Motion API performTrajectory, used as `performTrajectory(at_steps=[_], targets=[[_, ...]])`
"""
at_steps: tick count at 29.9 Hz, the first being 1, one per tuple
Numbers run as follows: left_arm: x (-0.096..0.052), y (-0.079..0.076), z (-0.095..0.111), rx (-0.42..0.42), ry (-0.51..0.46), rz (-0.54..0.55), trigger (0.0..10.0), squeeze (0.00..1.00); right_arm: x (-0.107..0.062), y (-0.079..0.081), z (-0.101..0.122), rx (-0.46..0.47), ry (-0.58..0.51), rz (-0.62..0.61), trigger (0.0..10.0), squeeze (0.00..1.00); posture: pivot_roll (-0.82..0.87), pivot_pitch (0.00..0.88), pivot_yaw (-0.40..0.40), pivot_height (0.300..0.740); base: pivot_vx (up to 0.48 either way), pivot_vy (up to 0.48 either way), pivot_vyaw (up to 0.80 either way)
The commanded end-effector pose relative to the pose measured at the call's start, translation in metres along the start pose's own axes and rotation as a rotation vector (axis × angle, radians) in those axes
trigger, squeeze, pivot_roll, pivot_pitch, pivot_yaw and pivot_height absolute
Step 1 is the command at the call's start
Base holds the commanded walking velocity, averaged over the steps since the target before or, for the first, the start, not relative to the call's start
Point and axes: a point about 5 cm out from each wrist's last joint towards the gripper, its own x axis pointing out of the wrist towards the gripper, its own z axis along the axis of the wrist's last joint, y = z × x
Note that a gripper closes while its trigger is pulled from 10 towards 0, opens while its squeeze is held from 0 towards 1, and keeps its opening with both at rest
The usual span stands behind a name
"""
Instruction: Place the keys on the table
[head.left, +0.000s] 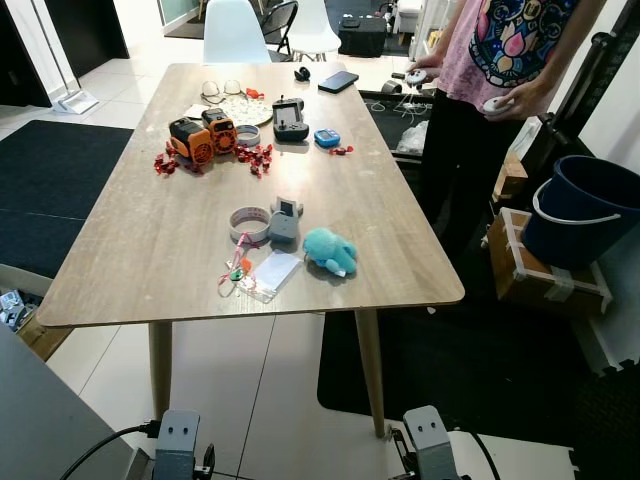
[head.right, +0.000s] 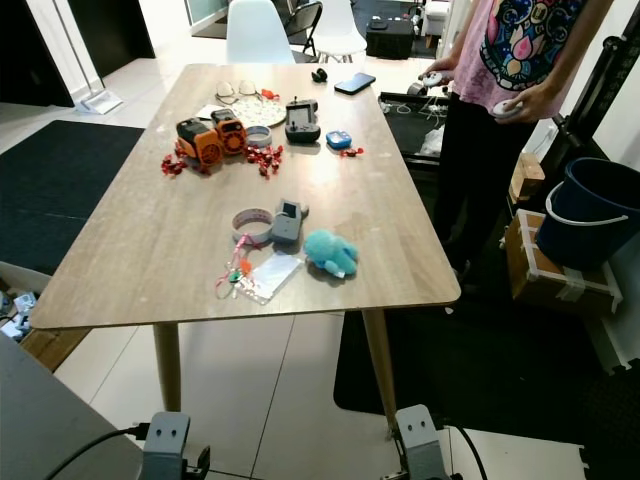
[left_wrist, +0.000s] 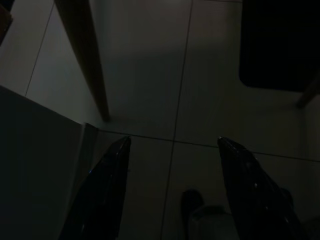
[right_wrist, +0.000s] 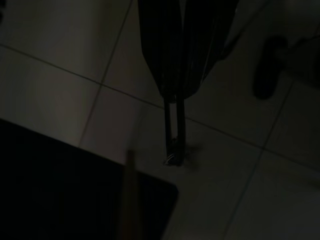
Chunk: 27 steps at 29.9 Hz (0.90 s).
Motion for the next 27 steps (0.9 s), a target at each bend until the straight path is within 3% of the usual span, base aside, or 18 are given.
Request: performTrajectory(at_steps=[1, 2, 4, 5, 7, 8, 9, 10, 12, 13, 15, 17, 18, 20, 21, 23, 24, 27], targets=[[-0.002, 0.004, -0.001, 0.016, -0.004, -0.001, 10.0, 0.00, -0.004, -0.017, -0.004, 0.039, -0.003, -0.088, 10.0, 0.00, 0.09, 0.050, -0.008, 0.740, 0.000, 0.000, 0.00], [-0.002, 0.004, -0.001, 0.016, -0.004, -0.001, 10.0, 0.00, -0.004, -0.017, -0.004, 0.039, -0.003, -0.088, 10.0, 0.00, 0.09, 0.050, -0.008, 0.740, 0.000, 0.000, 0.00], [-0.002, 0.003, -0.001, 0.018, -0.012, -0.002, 10.0, 0.00, -0.010, -0.044, -0.005, 0.067, -0.018, -0.218, 10.0, 0.00, 0.09, 0.050, -0.007, 0.740, 0.000, 0.000, 0.00], [-0.002, 0.003, -0.001, 0.018, -0.012, -0.002, 10.0, 0.00, -0.010, -0.044, -0.005, 0.067, -0.018, -0.218, 10.0, 0.00, 0.09, 0.050, -0.007, 0.740, 0.000, 0.000, 0.00], [-0.003, 0.003, -0.001, 0.020, -0.017, -0.003, 10.0, 0.00, -0.018, -0.071, -0.004, 0.088, -0.048, -0.348, 10.0, 0.00, 0.08, 0.052, -0.007, 0.740, 0.000, 0.000, 0.00], [-0.003, 0.002, -0.001, 0.020, -0.019, -0.004, 10.0, 0.00, -0.027, -0.096, 0.000, 0.106, -0.082, -0.454, 10.0, 0.00, 0.08, 0.054, -0.006, 0.740, 0.000, 0.000, 0.00], [-0.003, 0.002, -0.001, 0.020, -0.019, -0.004, 10.0, 0.00, -0.027, -0.096, 0.000, 0.106, -0.082, -0.454, 10.0, 0.00, 0.08, 0.054, -0.006, 0.740, 0.000, 0.000, 0.00], [-0.003, 0.002, 0.000, 0.020, -0.020, -0.005, 10.0, 0.00, -0.031, -0.108, 0.002, 0.121, -0.101, -0.501, 10.0, 0.00, 0.08, 0.055, -0.006, 0.740, 0.000, 0.000, 0.00], [-0.003, 0.001, 0.000, 0.020, -0.023, -0.006, 10.0, 0.00, -0.039, -0.135, 0.016, 0.160, -0.164, -0.600, 10.0, 0.00, 0.08, 0.058, -0.006, 0.740, 0.000, 0.000, 0.00], [-0.003, 0.001, 0.000, 0.020, -0.023, -0.006, 10.0, 0.00, -0.039, -0.135, 0.016, 0.160, -0.164, -0.600, 10.0, 0.00, 0.08, 0.058, -0.006, 0.740, 0.000, 0.000, 0.00], [-0.002, 0.000, 0.001, 0.018, -0.025, -0.007, 10.0, 0.00, -0.050, -0.167, 0.047, 0.197, -0.293, -0.701, 10.0, 0.00, 0.07, 0.063, -0.005, 0.740, 0.000, 0.000, 0.00], [-0.002, 0.000, 0.001, 0.018, -0.025, -0.007, 10.0, 0.00, -0.050, -0.167, 0.047, 0.197, -0.293, -0.701, 10.0, 0.00, 0.07, 0.063, -0.005, 0.740, 0.000, 0.000, 0.00], [-0.002, 0.000, 0.002, 0.018, -0.025, -0.008, 10.0, 0.00, -0.052, -0.173, 0.055, 0.199, -0.325, -0.717, 10.0, 0.00, 0.07, 0.063, -0.005, 0.740, 0.000, 0.000, 0.00], [-0.002, -0.001, 0.002, 0.017, -0.025, -0.009, 10.0, 0.00, -0.060, -0.194, 0.091, 0.226, -0.458, -0.765, 10.0, 0.00, 0.07, 0.066, -0.006, 0.740, 0.000, 0.000, 0.00], [-0.002, -0.001, 0.002, 0.017, -0.025, -0.009, 10.0, 0.00, -0.060, -0.194, 0.091, 0.226, -0.458, -0.765, 10.0, 0.00, 0.07, 0.066, -0.006, 0.740, 0.000, 0.000, 0.00], [-0.001, -0.002, 0.002, 0.013, -0.026, -0.009, 10.0, 0.00, -0.069, -0.209, 0.156, 0.254, -0.661, -0.778, 10.0, 0.00, 0.07, 0.068, -0.008, 0.740, 0.000, 0.000, 0.00], [-0.001, -0.002, 0.002, 0.013, -0.026, -0.009, 10.0, 0.00, -0.069, -0.209, 0.156, 0.254, -0.661, -0.778, 10.0, 0.00, 0.07, 0.068, -0.008, 0.740, 0.000, 0.000, 0.00], [-0.001, -0.003, 0.002, 0.010, -0.028, -0.011, 10.0, 0.00, -0.065, -0.198, 0.197, 0.181, -0.743, -0.691, 10.0, 0.00, 0.08, 0.068, -0.014, 0.740, 0.000, 0.000, 0.00]])
